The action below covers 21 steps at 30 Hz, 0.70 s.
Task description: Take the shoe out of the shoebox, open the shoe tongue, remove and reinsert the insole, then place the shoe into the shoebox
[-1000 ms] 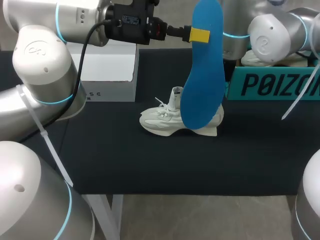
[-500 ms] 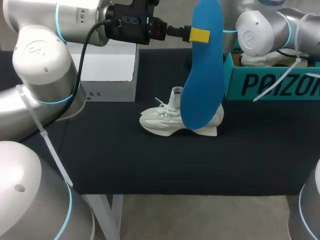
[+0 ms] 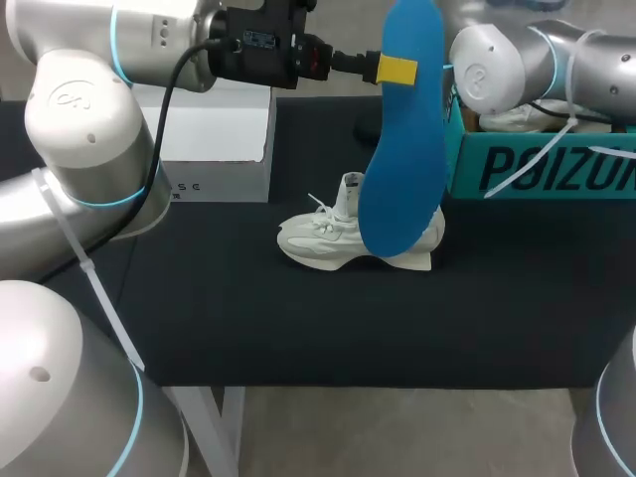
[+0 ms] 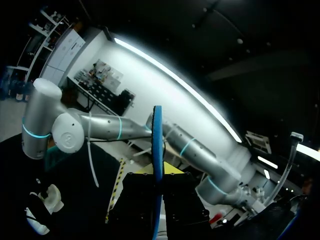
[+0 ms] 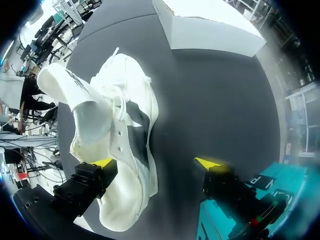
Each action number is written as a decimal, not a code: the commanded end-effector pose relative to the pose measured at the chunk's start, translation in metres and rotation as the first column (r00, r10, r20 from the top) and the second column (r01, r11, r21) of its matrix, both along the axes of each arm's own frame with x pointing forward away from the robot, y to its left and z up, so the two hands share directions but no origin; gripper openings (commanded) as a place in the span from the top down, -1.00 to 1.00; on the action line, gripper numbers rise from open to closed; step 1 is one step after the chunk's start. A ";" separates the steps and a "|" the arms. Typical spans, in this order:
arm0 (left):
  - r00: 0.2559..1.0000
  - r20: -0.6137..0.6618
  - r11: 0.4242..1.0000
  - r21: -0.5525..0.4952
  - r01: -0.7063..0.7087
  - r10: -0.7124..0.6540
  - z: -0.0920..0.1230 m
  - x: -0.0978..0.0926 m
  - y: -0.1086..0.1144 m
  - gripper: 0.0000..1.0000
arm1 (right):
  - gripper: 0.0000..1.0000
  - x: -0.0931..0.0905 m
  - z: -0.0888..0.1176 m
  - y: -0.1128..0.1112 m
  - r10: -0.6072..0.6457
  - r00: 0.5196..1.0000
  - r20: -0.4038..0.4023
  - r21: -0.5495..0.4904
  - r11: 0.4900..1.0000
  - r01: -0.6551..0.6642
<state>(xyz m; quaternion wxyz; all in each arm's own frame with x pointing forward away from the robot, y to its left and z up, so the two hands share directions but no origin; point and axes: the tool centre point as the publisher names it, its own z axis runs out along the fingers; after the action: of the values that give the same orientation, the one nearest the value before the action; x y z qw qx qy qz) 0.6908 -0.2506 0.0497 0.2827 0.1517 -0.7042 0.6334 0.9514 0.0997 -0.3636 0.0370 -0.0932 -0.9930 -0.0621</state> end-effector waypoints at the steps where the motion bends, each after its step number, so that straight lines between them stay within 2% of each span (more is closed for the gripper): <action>1: 1.000 0.000 1.000 0.000 0.000 0.000 0.000 0.000 -0.001 1.00 | -1.00 0.001 -0.030 -0.006 -0.013 1.000 0.012 0.057 0.998 0.013; 4: 1.000 0.000 1.000 0.000 0.000 0.000 0.000 0.000 -0.001 1.00 | -1.00 0.005 -0.044 -0.002 -0.015 1.000 0.006 0.081 0.997 0.014; 8: 1.000 0.000 1.000 0.000 0.000 0.000 0.000 0.000 -0.001 1.00 | -1.00 0.007 -0.049 0.007 0.001 1.000 0.004 0.093 0.996 -0.001; 9: 1.000 0.000 1.000 0.000 0.000 0.000 0.000 0.000 -0.001 1.00 | -0.73 0.007 -0.049 0.009 0.006 1.000 0.007 0.097 0.995 -0.007; 10: 1.000 0.000 1.000 0.000 0.000 0.000 0.000 0.000 -0.001 1.00 | -0.22 0.007 -0.048 0.011 0.007 1.000 0.011 0.103 0.995 -0.008; 14: 1.000 0.000 1.000 0.000 0.000 0.000 0.000 0.000 -0.001 1.00 | 0.33 0.003 -0.048 0.014 0.002 1.000 0.001 0.109 0.994 -0.002; 16: 1.000 0.000 1.000 0.000 0.000 0.000 0.000 0.000 -0.001 1.00 | 1.00 0.000 -0.046 0.015 -0.006 1.000 -0.012 0.109 0.994 0.008; 21: 1.000 0.000 1.000 0.000 0.000 0.000 0.000 0.000 -0.001 1.00 | 1.00 -0.010 -0.037 0.015 -0.005 1.000 -0.024 0.131 0.991 0.009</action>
<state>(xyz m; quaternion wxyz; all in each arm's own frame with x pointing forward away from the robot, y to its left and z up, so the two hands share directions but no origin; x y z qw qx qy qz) 0.6907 -0.2506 0.0497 0.2827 0.1518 -0.7042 0.6334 0.9443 0.1171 -0.4066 0.0550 -0.0953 -0.9866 -0.1206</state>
